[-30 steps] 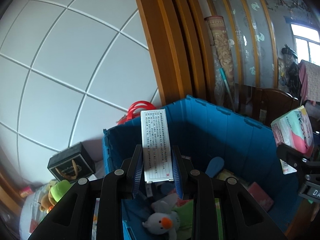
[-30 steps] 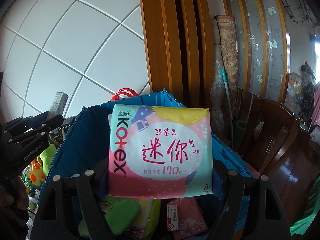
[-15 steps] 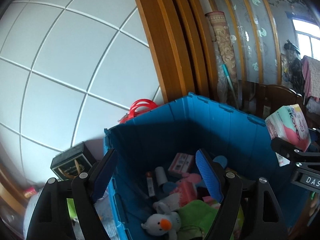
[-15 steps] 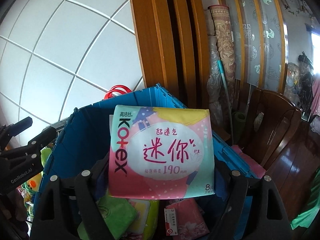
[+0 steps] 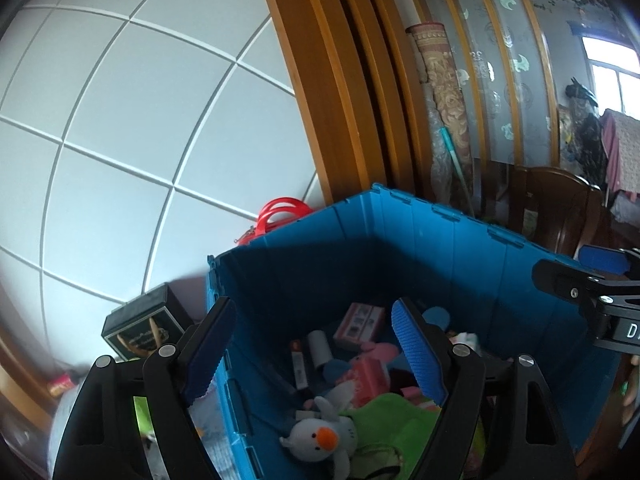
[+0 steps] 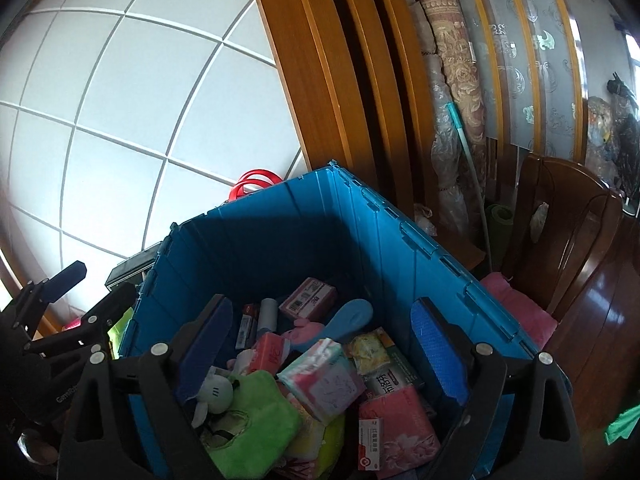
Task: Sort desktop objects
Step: 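Open both tools to drop the pack and leaflet into the crate, then withdraw both open tools from the crate back over the table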
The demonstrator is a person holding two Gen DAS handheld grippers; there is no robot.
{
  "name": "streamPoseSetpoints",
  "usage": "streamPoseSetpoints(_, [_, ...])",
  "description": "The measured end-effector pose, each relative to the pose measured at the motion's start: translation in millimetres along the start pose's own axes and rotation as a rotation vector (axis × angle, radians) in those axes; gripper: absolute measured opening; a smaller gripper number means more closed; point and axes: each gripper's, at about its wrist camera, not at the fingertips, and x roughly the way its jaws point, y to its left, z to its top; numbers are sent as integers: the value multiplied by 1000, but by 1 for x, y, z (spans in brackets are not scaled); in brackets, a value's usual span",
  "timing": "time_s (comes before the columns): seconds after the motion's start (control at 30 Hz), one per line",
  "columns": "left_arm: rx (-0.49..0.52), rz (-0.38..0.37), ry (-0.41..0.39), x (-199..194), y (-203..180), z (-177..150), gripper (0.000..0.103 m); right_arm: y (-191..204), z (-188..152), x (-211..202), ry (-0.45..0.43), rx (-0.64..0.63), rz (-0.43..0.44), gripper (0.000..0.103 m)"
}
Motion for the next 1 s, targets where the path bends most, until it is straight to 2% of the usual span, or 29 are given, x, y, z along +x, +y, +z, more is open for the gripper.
streamPoseSetpoints(0.33, [-33, 23, -4, -18, 18, -12, 81, 22, -20, -9, -19, -23, 39, 92])
streamPoseSetpoints(0.6, [-73, 42, -13, -39, 42, -35, 81, 50, -38, -34, -106, -75, 76, 92])
streamPoseSetpoints(0.8, [-110, 54, -7, -53, 73, -62, 81, 92, -49, -48, -137, -135, 96, 92])
streamPoseSetpoints(1.0, [-168, 77, -1, -72, 126, -103, 81, 147, -67, -55, -129, -181, 148, 92])
